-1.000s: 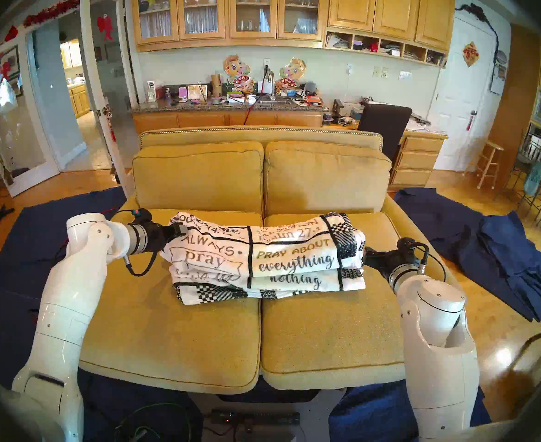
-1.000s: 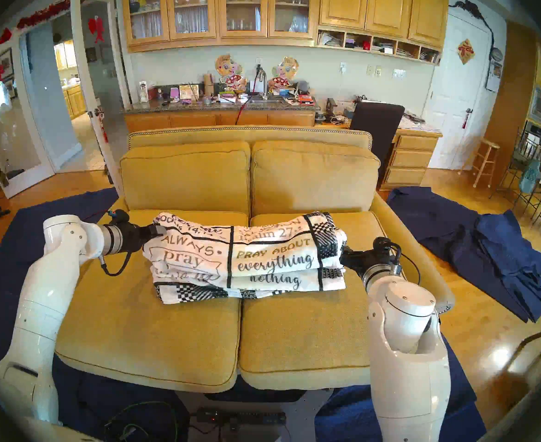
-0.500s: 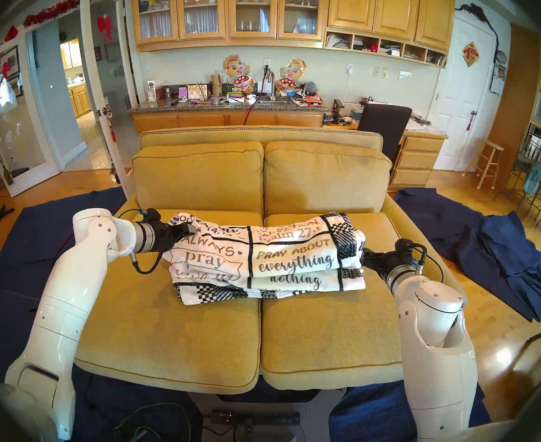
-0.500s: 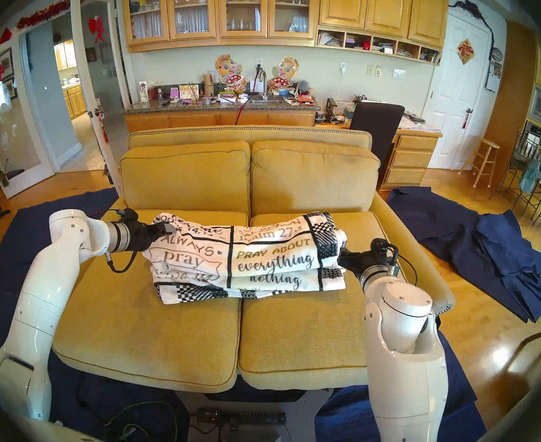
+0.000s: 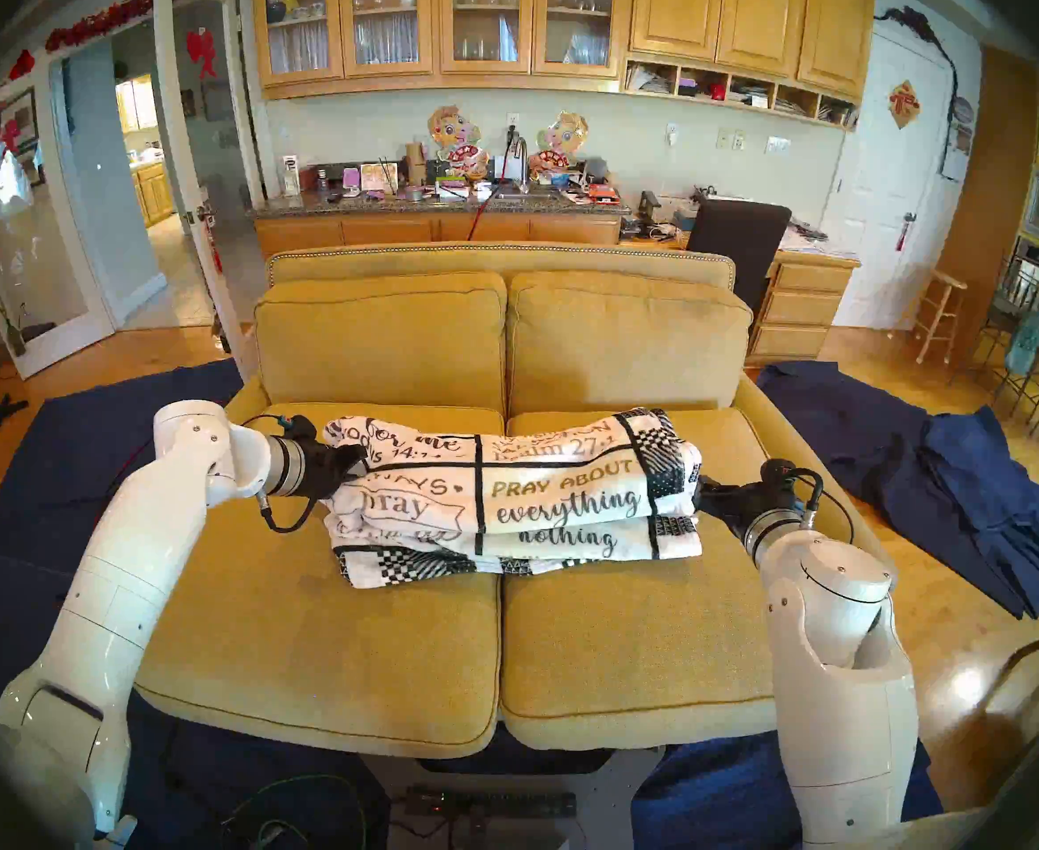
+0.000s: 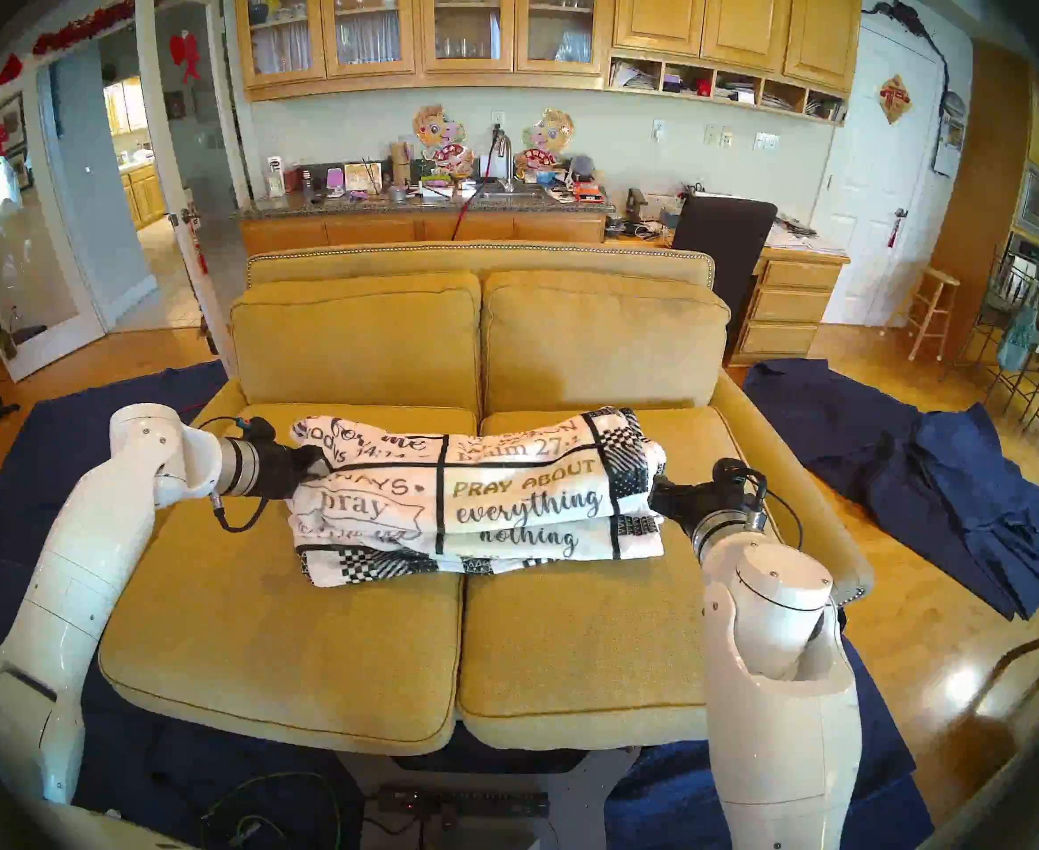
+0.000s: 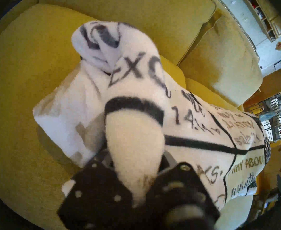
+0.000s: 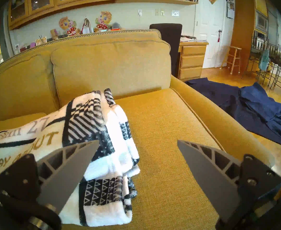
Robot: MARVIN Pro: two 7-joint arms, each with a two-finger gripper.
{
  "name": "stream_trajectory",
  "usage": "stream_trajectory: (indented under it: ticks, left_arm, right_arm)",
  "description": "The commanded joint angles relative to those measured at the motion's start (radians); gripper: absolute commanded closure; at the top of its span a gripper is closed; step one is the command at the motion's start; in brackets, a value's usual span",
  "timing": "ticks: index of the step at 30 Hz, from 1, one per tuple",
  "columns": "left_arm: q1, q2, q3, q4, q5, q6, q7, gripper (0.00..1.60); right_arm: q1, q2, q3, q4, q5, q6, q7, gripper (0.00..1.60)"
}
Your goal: Fold the blanket in half twice
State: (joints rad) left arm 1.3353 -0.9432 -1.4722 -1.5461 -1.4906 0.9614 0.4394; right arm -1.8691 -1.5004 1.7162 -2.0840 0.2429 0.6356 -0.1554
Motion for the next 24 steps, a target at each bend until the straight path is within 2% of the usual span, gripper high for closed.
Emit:
stream_trajectory:
  ticks: [1,13,24]
  left_arm:
    - [-0.041,0.03,-0.019,-0.051,-0.048,-0.001,0.03,1.6]
    - [-0.018,0.026,-0.008,-0.105,-0.046,-0.001,0.098,1.6]
    - [-0.009,0.044,0.008,-0.121,-0.017,-0.001,0.076,1.6]
  right_arm:
    - [0.004,0.0,0.013,-0.032,0.006,-0.031,0.008,0.0]
    - [-0.005,-0.005,0.03,-0.03,0.017,-0.045,0.021,0.0]
    - [-0.002,-0.007,0.034,-0.028,0.023,-0.04,0.028,0.0]
